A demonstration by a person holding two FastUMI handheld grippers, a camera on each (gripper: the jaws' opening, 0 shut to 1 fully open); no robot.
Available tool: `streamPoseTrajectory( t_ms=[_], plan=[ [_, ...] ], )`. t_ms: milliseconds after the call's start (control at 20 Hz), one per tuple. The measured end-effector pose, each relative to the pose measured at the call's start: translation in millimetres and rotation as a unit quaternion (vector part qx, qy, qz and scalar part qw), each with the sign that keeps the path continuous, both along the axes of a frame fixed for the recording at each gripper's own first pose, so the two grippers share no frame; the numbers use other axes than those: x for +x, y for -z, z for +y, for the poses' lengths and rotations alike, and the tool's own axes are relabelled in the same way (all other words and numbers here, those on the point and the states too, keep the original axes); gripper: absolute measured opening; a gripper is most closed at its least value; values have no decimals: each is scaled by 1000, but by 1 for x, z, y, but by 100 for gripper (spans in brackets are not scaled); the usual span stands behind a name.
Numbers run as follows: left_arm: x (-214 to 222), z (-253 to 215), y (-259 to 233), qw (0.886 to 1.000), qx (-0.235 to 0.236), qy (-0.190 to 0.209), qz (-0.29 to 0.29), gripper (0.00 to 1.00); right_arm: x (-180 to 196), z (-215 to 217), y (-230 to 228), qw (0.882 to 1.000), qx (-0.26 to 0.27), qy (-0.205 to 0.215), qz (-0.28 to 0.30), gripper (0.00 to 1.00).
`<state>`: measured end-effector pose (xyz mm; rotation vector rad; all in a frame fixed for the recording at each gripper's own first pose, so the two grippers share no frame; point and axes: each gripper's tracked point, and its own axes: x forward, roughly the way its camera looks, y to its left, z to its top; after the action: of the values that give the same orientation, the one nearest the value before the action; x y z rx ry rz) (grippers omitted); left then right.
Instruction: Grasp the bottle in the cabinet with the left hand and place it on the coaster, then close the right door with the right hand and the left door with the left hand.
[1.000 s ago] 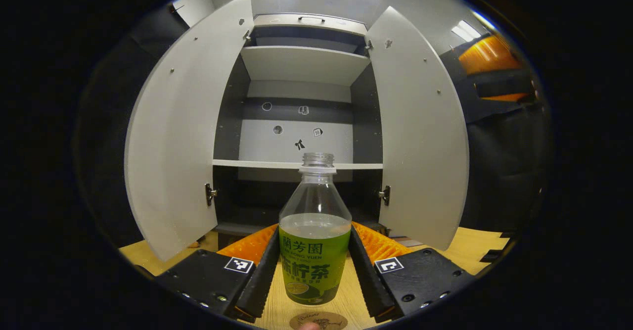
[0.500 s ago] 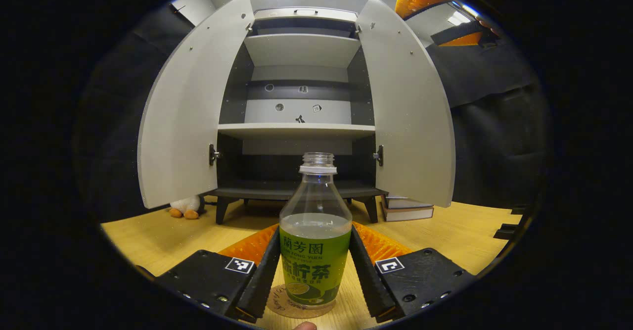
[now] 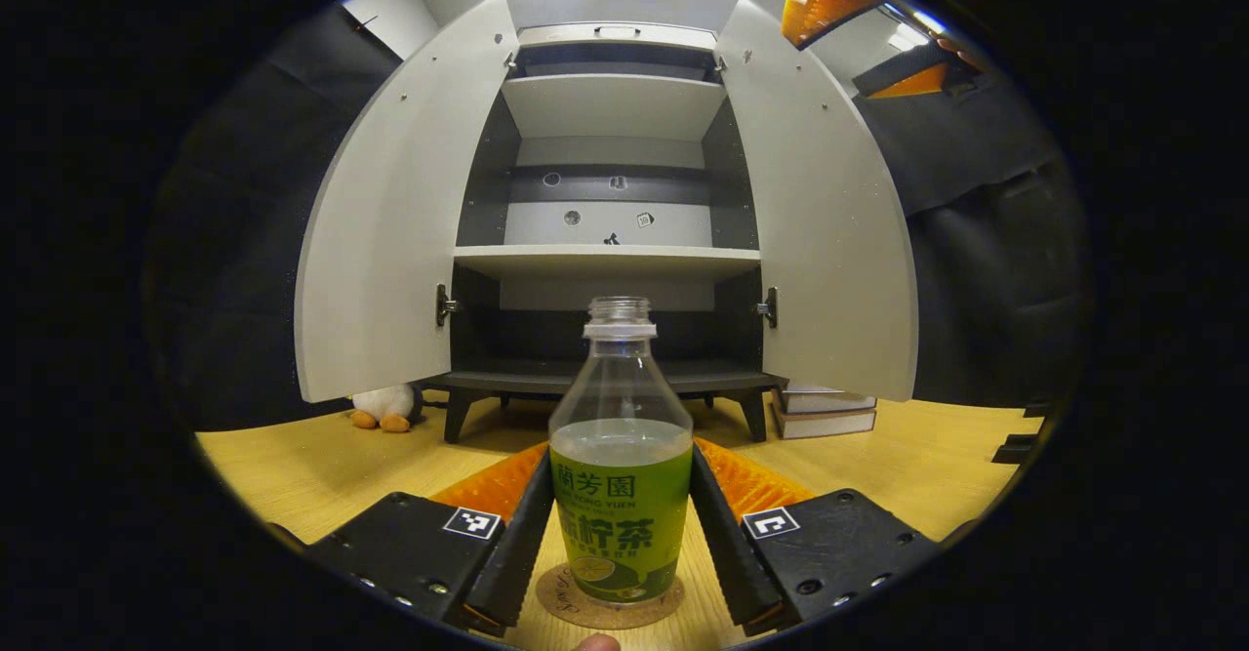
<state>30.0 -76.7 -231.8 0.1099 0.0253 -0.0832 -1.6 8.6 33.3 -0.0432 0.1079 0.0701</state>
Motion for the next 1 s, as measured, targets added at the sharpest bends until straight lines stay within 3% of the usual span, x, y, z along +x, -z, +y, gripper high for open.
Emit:
streamPoseTrajectory(
  t_ms=[100,350,400,450,650,850,900,950,1000],
  plan=[
    [-1,1,-1,1000,1,2,0,77,0,0,1,1000,2,0,1,99],
    [-3,3,-16,1000,-6,4,0,95,-2,-9,-1,1000,15,14,-2,94],
    [-3,4,-23,1000,-10,6,1,96,-3,-12,-2,1000,16,17,-5,99],
    [-4,6,-32,1000,-16,6,2,96,-3,-14,-3,1000,17,20,-9,94],
    [-10,4,-80,999,-41,16,1,95,-2,-23,-7,999,26,24,-23,94],
    [-9,9,-138,999,-37,15,-16,94,-5,-32,-7,997,41,30,-50,94],
    [-9,10,-150,999,-36,15,-21,94,-6,-33,-5,997,44,31,-58,98],
    [-9,11,-160,999,-37,14,-26,98,-7,-36,-2,996,47,36,-64,94],
    [-10,11,-164,999,-36,15,-23,94,-7,-38,3,995,53,39,-69,98]
  ],
)
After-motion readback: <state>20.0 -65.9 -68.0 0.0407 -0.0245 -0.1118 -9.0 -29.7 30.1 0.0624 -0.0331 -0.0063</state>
